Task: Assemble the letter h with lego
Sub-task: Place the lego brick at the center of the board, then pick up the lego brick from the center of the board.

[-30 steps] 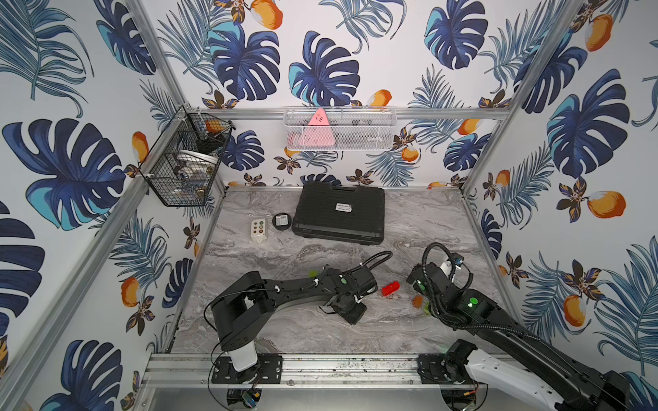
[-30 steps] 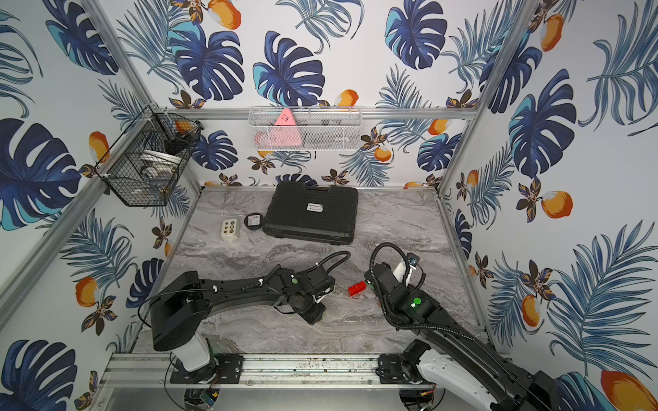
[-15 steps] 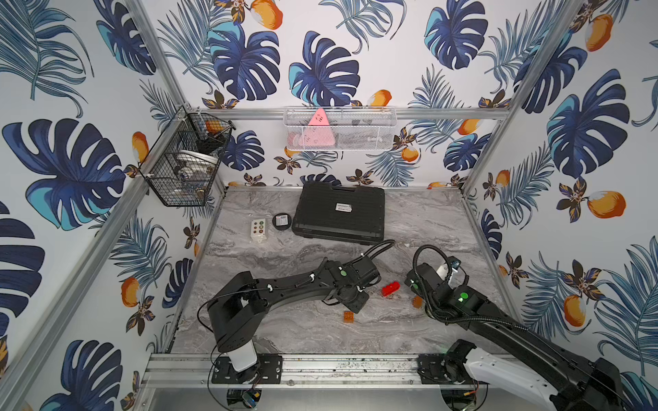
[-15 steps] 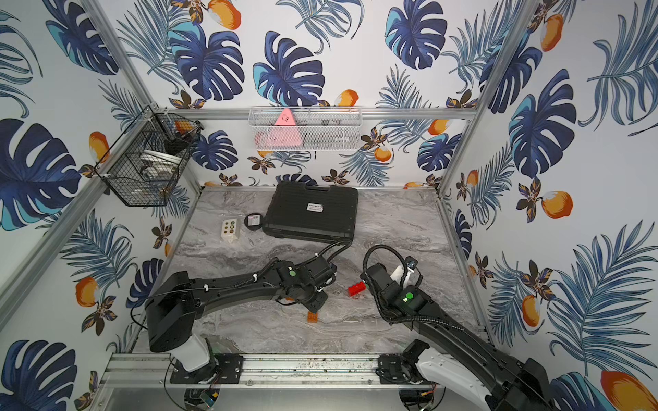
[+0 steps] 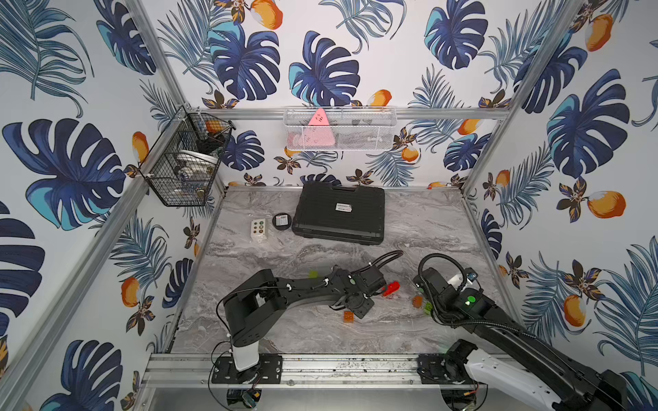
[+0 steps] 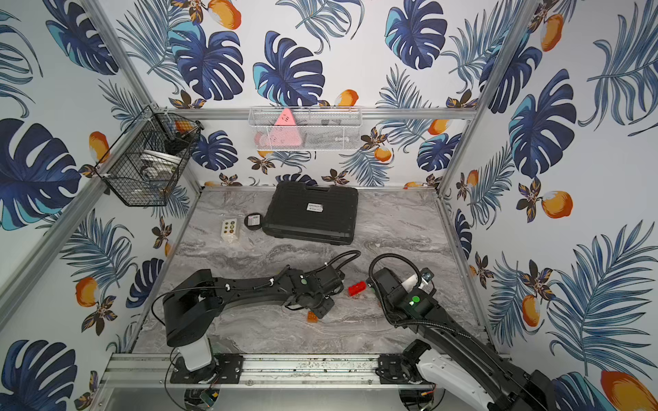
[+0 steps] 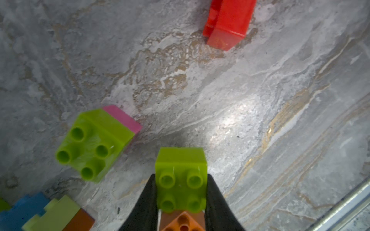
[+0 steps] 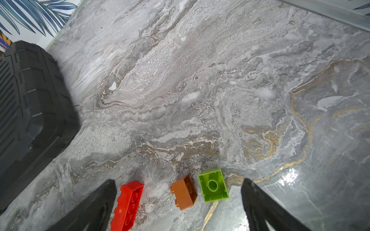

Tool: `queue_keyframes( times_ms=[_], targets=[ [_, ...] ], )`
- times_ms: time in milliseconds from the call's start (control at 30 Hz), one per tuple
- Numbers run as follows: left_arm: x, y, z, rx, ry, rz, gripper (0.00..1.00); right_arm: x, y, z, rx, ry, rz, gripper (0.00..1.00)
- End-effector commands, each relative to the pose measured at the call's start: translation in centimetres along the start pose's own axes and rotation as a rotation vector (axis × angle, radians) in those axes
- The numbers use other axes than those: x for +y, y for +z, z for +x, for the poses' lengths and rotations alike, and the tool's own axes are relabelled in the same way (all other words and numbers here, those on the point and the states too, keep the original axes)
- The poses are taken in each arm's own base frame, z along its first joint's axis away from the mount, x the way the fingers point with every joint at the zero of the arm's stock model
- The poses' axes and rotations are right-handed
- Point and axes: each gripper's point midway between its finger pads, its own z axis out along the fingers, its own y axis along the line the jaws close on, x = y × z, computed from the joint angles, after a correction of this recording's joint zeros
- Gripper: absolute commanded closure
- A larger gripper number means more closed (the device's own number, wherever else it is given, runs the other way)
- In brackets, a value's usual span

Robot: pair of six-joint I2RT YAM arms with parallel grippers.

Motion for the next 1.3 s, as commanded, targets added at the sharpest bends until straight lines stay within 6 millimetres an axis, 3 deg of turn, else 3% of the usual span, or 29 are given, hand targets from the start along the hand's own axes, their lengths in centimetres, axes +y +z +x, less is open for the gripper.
queue_keyframes(
  times_ms=[0,167,467,600,700,833,933,1000,1067,1167,1267],
  targets=[
    [0.0,0.4,-0.7,-0.018,0.021,-0.004,0.75,0.0,0.1,0.2,0.011,0.033,-0.007,0.0],
    [0.1,0.9,-0.9,-0.015,0.032,-0.014,0.67,-0.1,0.4,0.4,0.022,0.018,0.006,0.01],
    [-1.3,-1.9,-2.6,-0.081,0.085,0.076,0.47,-0.5,0.0,1.2,0.145,-0.022,0.019,0.01],
    [-1.6,-2.0,-2.5,-0.069,0.091,0.095,0.47,-0.3,-0.2,1.5,0.204,-0.057,0.027,0.01],
    [-1.2,-3.7,-3.5,-0.087,0.097,0.115,0.47,1.2,-0.7,2.0,0.256,-0.142,-0.038,0.01],
    [2.7,-7.8,-5.8,-0.16,0.042,0.147,0.45,2.9,-1.8,3.1,0.355,-0.299,-0.098,0.02],
    [7.6,-10.5,-6.7,-0.23,-0.033,0.161,0.42,4.4,-2.9,4.5,0.486,-0.417,-0.12,0.04],
    [11.3,-11.2,-6.4,-0.264,-0.084,0.129,0.26,5.3,-3.5,6.1,0.576,-0.468,-0.105,0.08],
    [14.7,-11.5,-5.8,-0.285,-0.135,0.092,0.19,6.6,-4.3,7.9,0.587,-0.523,-0.119,0.11],
    [19.6,-11.9,-4.1,-0.316,-0.21,0.008,0.01,8.8,-5.4,11.3,0.609,-0.554,-0.147,0.17],
    [23.5,-11.9,-2.2,-0.335,-0.261,-0.048,0.01,10.8,-6.1,15.7,0.644,-0.57,-0.179,0.29]
  ],
)
